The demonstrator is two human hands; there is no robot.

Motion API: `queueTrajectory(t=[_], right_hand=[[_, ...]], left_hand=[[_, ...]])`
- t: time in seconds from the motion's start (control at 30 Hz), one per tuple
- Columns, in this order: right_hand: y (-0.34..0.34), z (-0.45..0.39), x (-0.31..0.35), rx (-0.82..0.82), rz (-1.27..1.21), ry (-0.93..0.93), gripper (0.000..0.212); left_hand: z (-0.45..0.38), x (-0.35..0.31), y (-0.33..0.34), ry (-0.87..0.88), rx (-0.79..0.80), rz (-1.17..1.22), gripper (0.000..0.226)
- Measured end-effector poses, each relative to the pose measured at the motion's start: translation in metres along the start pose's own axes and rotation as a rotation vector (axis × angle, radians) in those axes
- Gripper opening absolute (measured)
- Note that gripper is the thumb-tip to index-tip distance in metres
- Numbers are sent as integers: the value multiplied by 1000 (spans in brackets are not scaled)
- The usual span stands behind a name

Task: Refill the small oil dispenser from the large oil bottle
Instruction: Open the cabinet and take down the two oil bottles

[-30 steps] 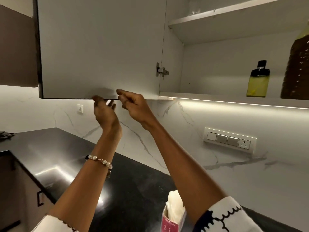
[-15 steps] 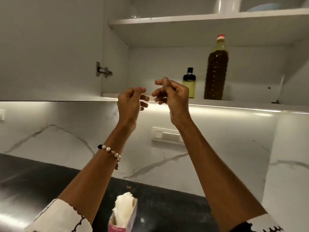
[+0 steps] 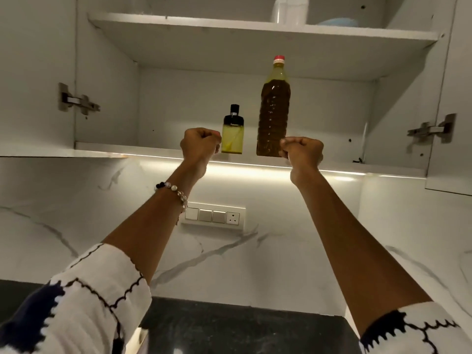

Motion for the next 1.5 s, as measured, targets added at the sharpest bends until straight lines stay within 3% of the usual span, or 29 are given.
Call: queueTrajectory(t=[0.1,0.23,0.37,0.53,0.6,0.87,1.1,1.2,1.33,1.5], right_hand=[[3,-29,-1,-54,98,-19,16],[27,-52,1,41,220,-19,54],[61,-73,-4,204,238,26,59],[81,-96,-15,218,235,17,70],[85,-100,-18,221,217,25,78],[83,-104,-9,118,321,-28,80],[75,-75,15,199,285,-82,63],[64,-57,27,199,236,-105,69],[44,-30,41,185,219,-152,80],[8,20,29,180,254,-190,87]], left_hand=[[-24,7,13,20,-6,-59,11],[-50,24,40,-18,120,-165,48],[-74,44,63,-106,269,-281,68],[-86,63,86,-171,400,-209,56],[-87,68,92,-185,427,-177,62],[-84,67,91,-173,421,-115,64],[-72,45,75,-145,399,30,63],[-58,29,69,-131,422,150,51],[-32,17,58,-136,475,193,61],[30,17,40,-177,511,239,57]])
Point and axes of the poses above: each hand's wrist, its own z-axis away from the middle knuckle, its own y-axis out of the palm, x = y × z, the point moved 8 cm from there along -z, towards the middle knuckle, and after that the axes turned 12 degrees about y, right-handed, at the moved point
